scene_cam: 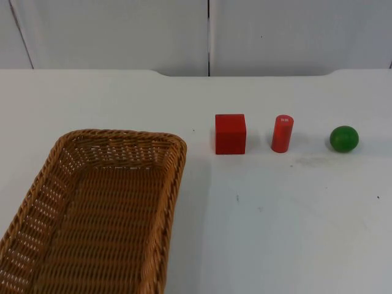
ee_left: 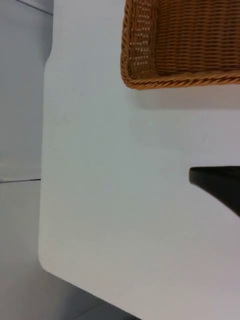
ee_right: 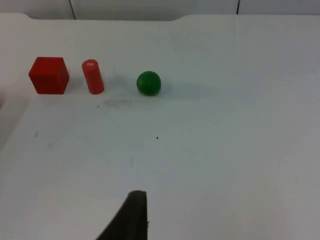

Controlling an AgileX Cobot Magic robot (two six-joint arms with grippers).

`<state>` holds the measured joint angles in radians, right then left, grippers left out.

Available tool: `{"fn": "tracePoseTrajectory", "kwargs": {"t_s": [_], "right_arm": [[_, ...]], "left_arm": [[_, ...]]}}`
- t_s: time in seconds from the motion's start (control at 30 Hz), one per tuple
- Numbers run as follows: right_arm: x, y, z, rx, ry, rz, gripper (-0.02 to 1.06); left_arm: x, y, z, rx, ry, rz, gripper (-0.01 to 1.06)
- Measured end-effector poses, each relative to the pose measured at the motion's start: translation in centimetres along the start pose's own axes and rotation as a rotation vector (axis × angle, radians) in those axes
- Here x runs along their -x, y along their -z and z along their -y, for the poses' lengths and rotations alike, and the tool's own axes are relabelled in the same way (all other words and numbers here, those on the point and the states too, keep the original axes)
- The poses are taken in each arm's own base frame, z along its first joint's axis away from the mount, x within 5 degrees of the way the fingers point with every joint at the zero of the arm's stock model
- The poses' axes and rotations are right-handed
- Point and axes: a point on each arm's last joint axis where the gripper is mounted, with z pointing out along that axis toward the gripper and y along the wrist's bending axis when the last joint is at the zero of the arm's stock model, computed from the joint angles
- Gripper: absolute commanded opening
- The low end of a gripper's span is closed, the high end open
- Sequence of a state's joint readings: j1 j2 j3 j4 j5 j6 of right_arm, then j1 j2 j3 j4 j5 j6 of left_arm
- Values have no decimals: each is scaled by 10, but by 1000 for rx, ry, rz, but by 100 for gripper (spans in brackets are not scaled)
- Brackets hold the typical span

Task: Pick up the basket with the left hand and place the object to the left of the red cylinder into the basket with the right hand.

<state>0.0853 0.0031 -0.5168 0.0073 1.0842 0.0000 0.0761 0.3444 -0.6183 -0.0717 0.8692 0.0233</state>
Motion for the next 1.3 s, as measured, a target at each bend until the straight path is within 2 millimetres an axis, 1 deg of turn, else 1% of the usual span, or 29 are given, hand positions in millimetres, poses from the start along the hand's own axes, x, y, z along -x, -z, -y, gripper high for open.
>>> {"fn": "tracePoseTrajectory", "kwargs": {"t_s": [0.2,0.33,0.37,0.53,0.57,0.7,0.73,0.9,0.93,1.07,1.13,1.2,1.27,1.3], "right_arm": [[0,0,0,0,0,0,105],[0,0,1,-6,3,0,105],[0,0,1,-6,3,0,105],[0,0,1,-6,3,0,105],[0,0,1,-6,3,0,105],[0,0,1,-6,3,0,105],[0,0,1,-6,3,0,105],[0,0,1,-6,3,0,105],[0,0,1,-6,3,0,105],[0,0,1,-6,3,0,105],[0,0,1,-6,3,0,105],[0,0,1,-6,3,0,105],[0,0,1,-6,3,0,105],[0,0,1,-6,3,0,105]], "left_arm": [[6,-17,2,-26,3,-62,105],[10,-32,7,-93,-1,-102,105],[10,-32,7,-93,-1,-102,105],[17,-49,12,-153,-5,-110,105],[17,-49,12,-153,-5,-110,105],[23,-65,12,-165,-9,-115,105],[23,-65,12,-165,-9,-115,105],[25,-85,20,-271,-23,-152,105],[25,-85,20,-271,-23,-152,105],[26,-103,26,-347,-23,-188,105],[26,-111,27,-366,-17,-197,105],[26,-114,27,-369,-15,-197,105],[26,-126,26,-367,2,-205,105],[26,-126,26,-367,2,-205,105]]}}
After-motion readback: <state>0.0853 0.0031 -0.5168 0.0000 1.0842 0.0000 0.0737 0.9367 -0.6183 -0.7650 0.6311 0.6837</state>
